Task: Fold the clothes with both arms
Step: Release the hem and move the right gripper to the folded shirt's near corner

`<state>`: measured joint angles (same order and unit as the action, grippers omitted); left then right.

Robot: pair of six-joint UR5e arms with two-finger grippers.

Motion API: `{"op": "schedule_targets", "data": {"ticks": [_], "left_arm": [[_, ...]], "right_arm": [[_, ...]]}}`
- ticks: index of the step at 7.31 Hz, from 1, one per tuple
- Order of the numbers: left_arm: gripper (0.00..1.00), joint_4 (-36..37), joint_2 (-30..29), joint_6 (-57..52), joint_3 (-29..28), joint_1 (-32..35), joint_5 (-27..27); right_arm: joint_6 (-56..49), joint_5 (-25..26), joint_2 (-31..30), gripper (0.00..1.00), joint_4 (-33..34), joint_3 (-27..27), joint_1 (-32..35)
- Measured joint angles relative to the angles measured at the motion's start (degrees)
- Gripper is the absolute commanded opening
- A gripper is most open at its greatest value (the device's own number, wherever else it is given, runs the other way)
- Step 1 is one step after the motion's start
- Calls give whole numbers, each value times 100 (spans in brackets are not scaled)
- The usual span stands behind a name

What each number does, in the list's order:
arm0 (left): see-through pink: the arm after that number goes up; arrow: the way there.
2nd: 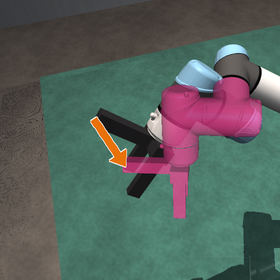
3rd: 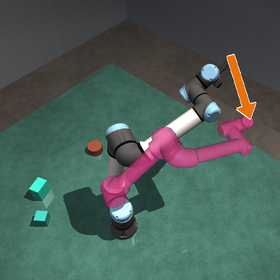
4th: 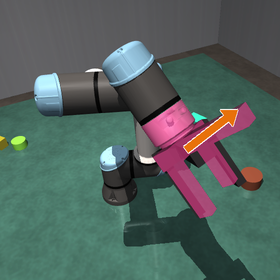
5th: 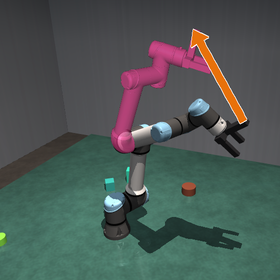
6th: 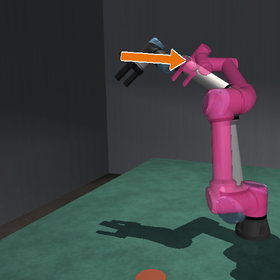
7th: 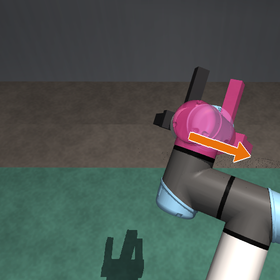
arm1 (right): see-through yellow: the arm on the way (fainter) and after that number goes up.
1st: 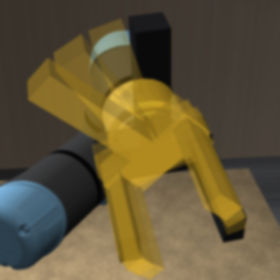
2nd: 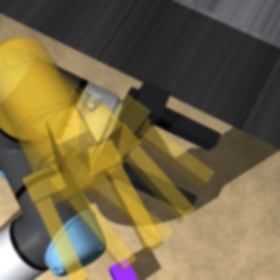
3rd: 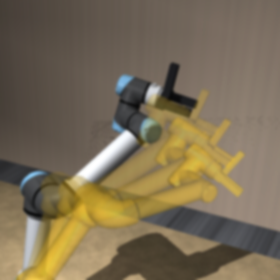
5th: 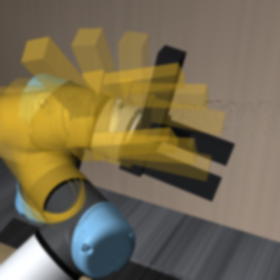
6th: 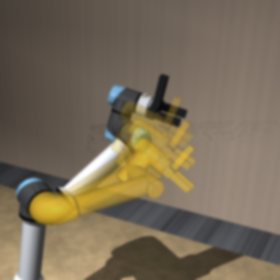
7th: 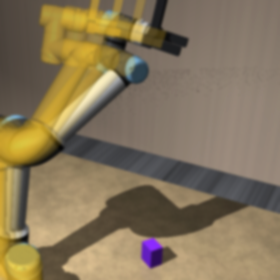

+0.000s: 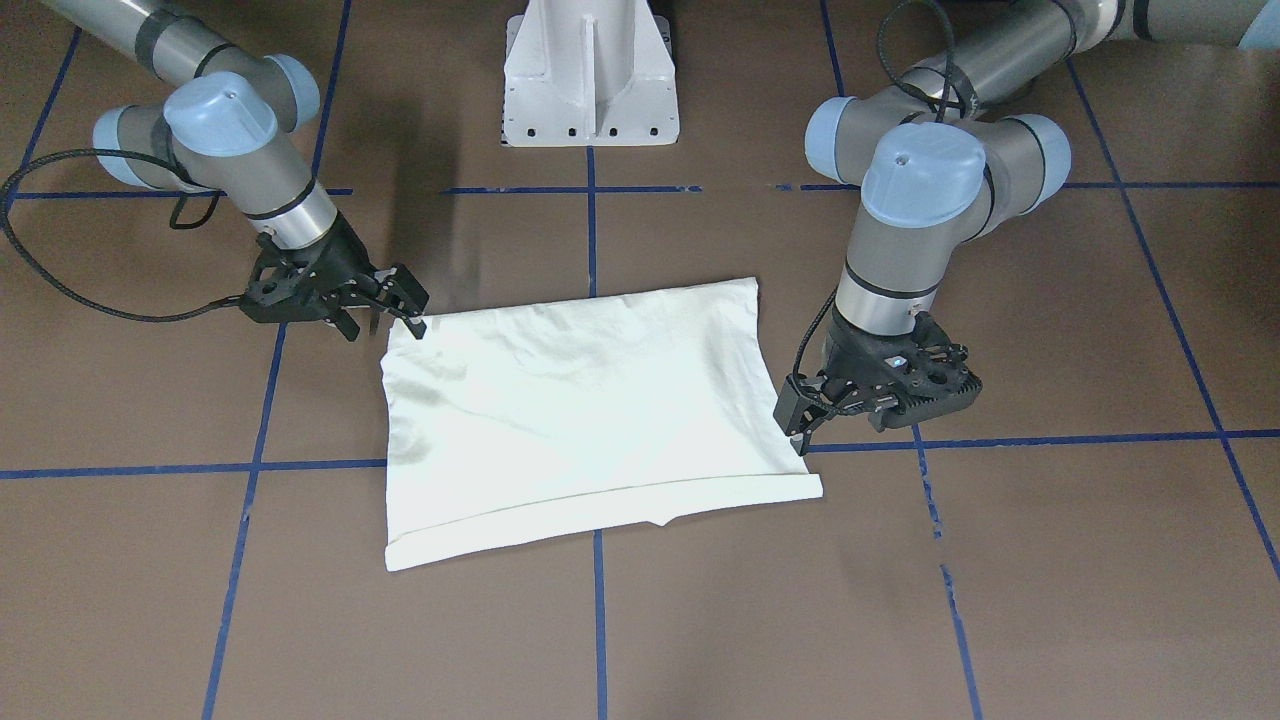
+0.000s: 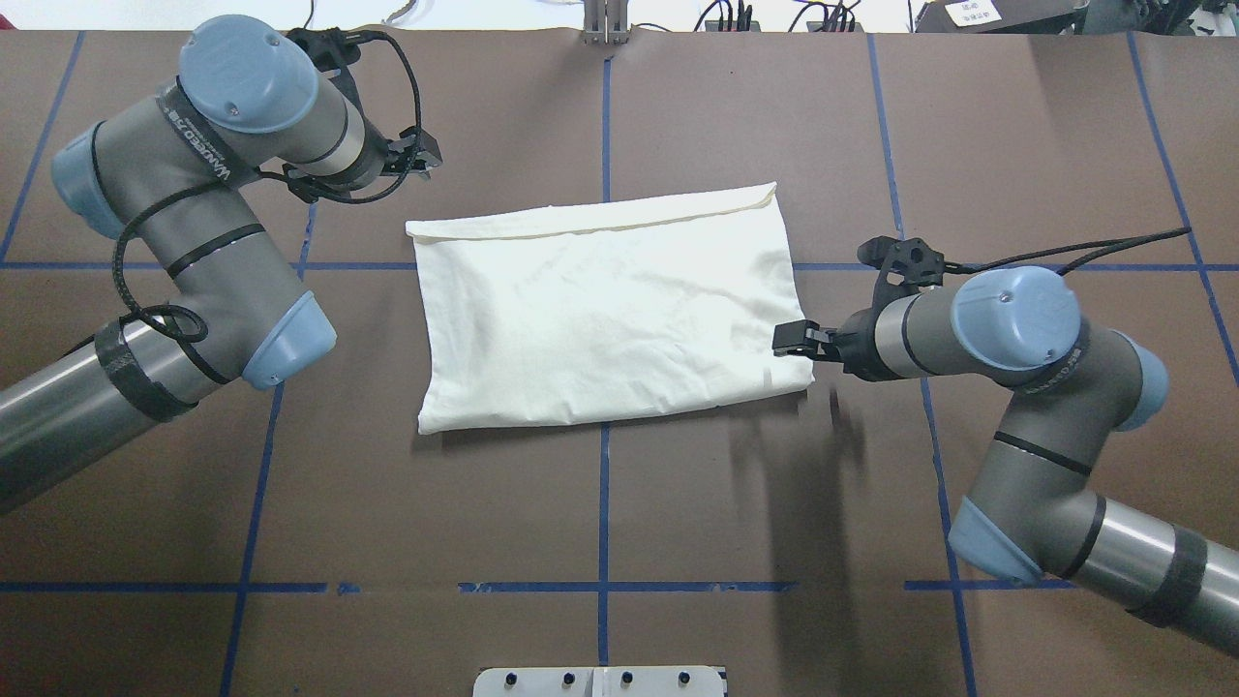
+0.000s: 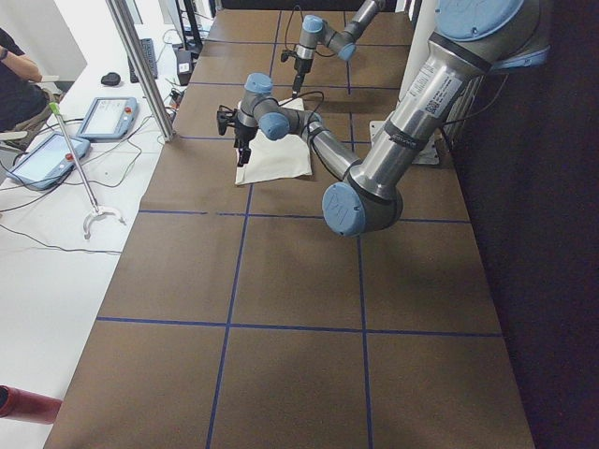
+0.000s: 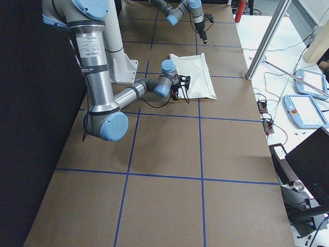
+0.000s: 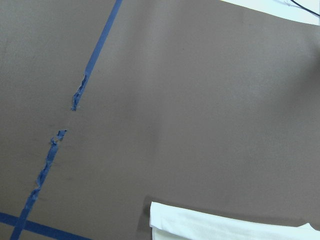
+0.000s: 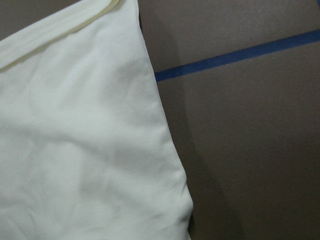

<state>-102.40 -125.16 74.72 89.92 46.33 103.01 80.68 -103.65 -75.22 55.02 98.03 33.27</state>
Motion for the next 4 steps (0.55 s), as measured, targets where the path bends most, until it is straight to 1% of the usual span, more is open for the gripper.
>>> {"op": "schedule_targets", "data": {"ticks": [1,2,4], "left_arm": [[100,-9,10,-1,4,-1,0],[100,-20,19,-1,6,-1,2],[100,-38,28,-1,49,-2,10]], "right_arm": [[-16,82,160,26,-11,-210,-45],[-41,99,217,0,-28,-305,-39],[-54,33,157,0,-55,-219,-7]]}}
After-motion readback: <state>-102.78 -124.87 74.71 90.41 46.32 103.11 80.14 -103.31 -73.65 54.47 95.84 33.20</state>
